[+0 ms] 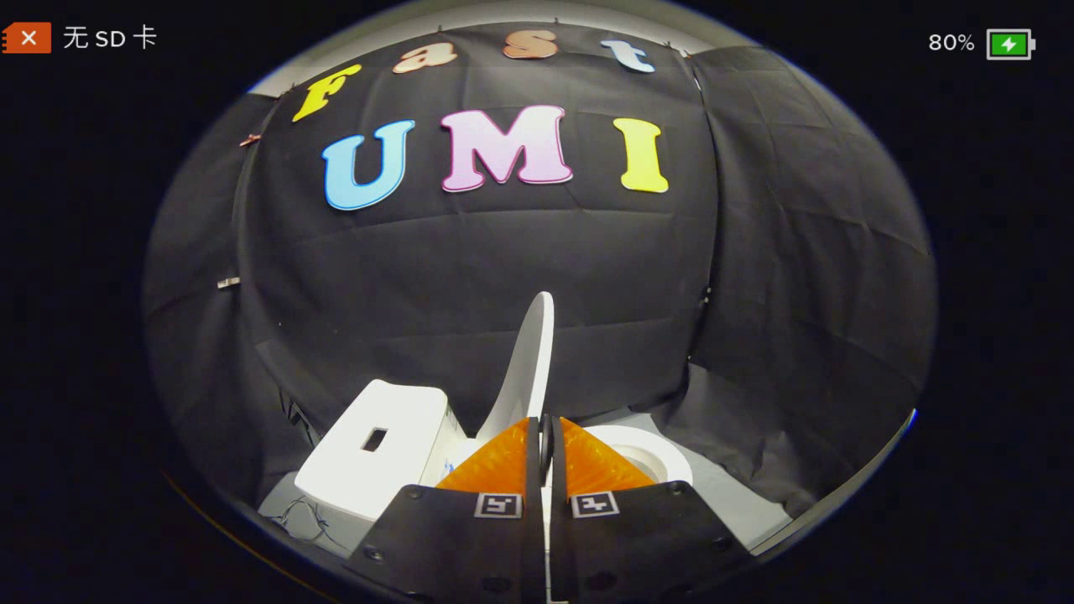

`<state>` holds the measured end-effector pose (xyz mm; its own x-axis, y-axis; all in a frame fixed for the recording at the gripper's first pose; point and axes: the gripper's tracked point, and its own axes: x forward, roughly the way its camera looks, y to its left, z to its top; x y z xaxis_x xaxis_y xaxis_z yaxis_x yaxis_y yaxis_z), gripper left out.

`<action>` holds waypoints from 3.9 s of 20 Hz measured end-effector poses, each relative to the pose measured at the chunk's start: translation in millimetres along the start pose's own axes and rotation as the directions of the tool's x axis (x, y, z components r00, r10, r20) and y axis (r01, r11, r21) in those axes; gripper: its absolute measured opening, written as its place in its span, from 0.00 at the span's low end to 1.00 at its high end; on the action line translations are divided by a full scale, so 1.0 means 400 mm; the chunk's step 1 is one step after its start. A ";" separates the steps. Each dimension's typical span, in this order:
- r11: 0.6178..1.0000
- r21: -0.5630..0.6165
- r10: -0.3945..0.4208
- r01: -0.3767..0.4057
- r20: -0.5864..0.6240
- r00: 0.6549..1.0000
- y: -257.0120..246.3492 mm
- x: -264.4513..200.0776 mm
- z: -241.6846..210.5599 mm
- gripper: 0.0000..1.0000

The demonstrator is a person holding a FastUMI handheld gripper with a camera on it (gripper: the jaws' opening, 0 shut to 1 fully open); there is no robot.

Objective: Open the toilet lid.

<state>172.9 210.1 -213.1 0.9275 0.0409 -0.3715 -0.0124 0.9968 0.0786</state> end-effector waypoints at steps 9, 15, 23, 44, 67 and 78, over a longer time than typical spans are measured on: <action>0.991 -0.124 0.059 -0.050 0.072 0.996 0.205 -0.013 0.019 0.10; 0.977 -0.189 0.112 -0.096 0.078 0.991 0.325 -0.020 0.009 0.11; 0.939 -0.304 0.189 -0.161 0.067 0.980 0.494 -0.037 -0.030 0.11; 0.915 -0.344 0.247 -0.211 0.063 0.967 0.529 -0.078 -0.050 0.99; 0.980 -0.147 0.175 -0.137 0.288 0.941 0.068 -0.296 0.247 0.98; 0.991 -0.117 0.100 -0.061 0.363 0.926 -0.165 -0.386 0.312 0.98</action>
<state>77.2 129.4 -45.4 0.9936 0.1128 -0.0003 -0.1128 0.9936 -0.0079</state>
